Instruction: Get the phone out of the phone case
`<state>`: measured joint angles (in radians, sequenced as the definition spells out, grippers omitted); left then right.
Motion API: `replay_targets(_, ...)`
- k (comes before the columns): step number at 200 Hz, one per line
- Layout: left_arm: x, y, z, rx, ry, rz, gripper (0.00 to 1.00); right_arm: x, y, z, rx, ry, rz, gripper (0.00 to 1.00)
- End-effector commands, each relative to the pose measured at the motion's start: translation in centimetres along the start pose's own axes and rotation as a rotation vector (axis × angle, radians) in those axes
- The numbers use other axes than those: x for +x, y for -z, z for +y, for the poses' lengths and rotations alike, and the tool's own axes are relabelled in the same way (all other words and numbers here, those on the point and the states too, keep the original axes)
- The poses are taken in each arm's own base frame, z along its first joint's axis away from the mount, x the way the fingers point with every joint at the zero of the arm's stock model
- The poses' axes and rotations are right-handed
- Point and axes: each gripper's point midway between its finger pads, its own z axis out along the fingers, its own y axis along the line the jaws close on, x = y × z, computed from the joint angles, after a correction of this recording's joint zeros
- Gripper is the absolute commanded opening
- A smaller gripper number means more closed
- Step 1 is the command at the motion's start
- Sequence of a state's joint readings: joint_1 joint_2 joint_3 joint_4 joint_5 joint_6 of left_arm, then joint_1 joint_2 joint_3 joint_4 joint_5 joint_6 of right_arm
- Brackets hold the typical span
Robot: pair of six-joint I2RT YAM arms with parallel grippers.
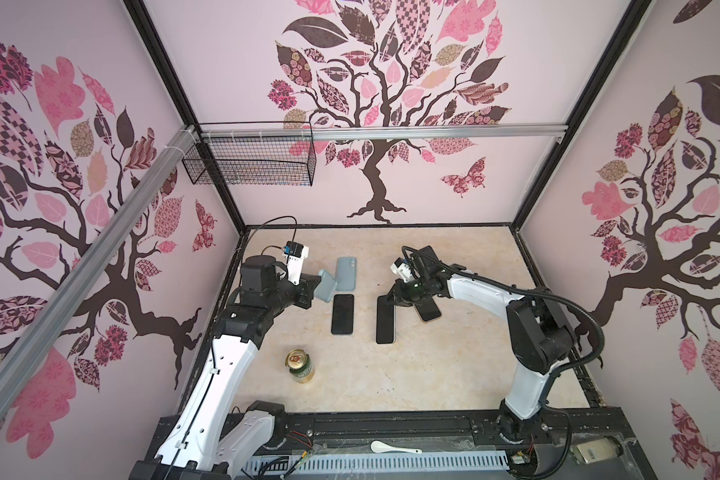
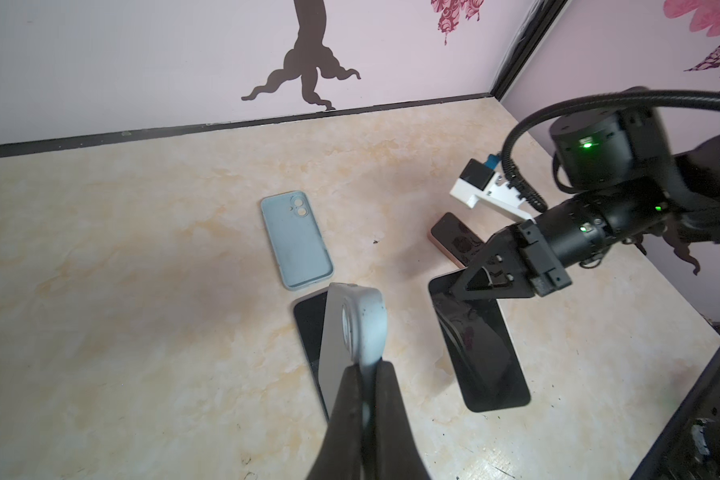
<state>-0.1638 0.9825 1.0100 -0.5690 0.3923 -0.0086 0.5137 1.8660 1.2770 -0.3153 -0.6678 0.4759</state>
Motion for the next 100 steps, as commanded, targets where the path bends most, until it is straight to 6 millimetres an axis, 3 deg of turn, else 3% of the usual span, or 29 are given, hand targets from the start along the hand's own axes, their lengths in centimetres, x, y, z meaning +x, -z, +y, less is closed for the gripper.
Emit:
replay_targets(1, 0.6, 0.0, -0.8, 0.054, 0.007, -0.009, 0.0, -0.8, -1.1, 0.8, -0.057, -0.047, 0.048, 0.0)
replay_targets(50, 1.1, 0.9, -2.4, 0.128, -0.011, -0.032, 0.0, -1.9, -3.8, 0.1, -0.091, -0.081, 0.103, 0.0)
replay_targets(100, 1.6, 1.3, -2.8, 0.14, -0.014, -0.024, 0.0, -2.7, -5.7, -0.9, -0.09, -0.098, 0.141, 0.0)
